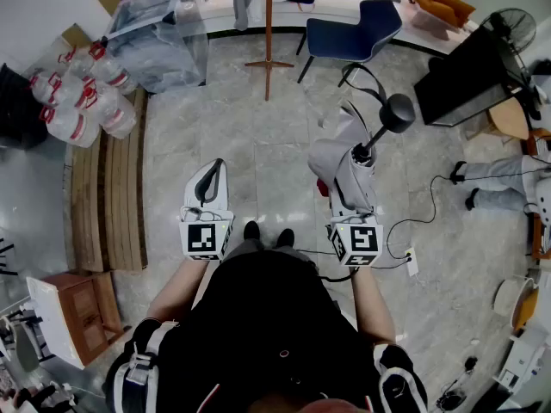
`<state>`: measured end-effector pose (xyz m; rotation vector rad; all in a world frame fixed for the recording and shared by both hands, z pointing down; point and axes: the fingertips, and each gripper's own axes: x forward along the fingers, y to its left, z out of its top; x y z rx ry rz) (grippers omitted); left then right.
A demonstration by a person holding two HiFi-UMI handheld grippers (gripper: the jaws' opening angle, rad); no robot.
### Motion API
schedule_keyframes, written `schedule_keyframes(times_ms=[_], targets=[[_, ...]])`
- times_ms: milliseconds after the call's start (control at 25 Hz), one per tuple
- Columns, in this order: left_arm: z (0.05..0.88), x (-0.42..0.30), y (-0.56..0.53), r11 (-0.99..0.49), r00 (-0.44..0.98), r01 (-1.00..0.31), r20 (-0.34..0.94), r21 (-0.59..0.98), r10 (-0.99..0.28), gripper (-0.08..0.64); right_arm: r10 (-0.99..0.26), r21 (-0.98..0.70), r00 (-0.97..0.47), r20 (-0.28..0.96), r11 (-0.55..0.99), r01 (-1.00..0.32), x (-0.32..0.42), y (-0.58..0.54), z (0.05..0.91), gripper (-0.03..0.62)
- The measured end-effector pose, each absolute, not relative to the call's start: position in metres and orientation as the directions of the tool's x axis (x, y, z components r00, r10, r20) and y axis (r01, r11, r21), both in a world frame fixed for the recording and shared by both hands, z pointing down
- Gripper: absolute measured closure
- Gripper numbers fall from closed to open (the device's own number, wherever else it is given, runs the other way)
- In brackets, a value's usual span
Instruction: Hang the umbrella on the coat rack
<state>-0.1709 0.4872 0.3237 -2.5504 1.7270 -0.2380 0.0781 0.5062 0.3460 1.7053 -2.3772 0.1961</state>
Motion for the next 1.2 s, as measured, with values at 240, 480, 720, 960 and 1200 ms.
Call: schedule_keyframes(times_ms=[240,480,720,960,1200], targets=[[0.323,-0.172,0.487,-0.370,0.360,-0.920,0.096,-0.129,-0.928,0.558,-0.919,0.022,-0.308,0.246,0.323,-0.946,0.079,0.505,0.345,0.460],[0.325,-0.174,0.486,-0.370,0.359,-0.920,0.097,-0.129,-0.928,0.558,-0.920,0.021,-0.316,0.232,0.329,-0.944,0.077,0.504,0.343,0.459],[0.328,-0.168,0.481,-0.375,0.363,-0.917,0.103,-0.139,-0.926,0.558,-0.921,0.024,-0.324,0.215,0.337,-0.941,0.083,0.499,0.339,0.460],[0.333,-0.154,0.477,-0.365,0.350,-0.921,0.121,-0.139,-0.929,0.558,-0.910,0.014,-0.350,0.221,0.361,-0.932,0.106,0.488,0.341,0.460],[0.335,-0.154,0.458,-0.338,0.324,-0.932,0.119,-0.129,-0.938,0.558,-0.900,0.043,-0.378,0.216,0.395,-0.918,0.124,0.453,0.331,0.460]])
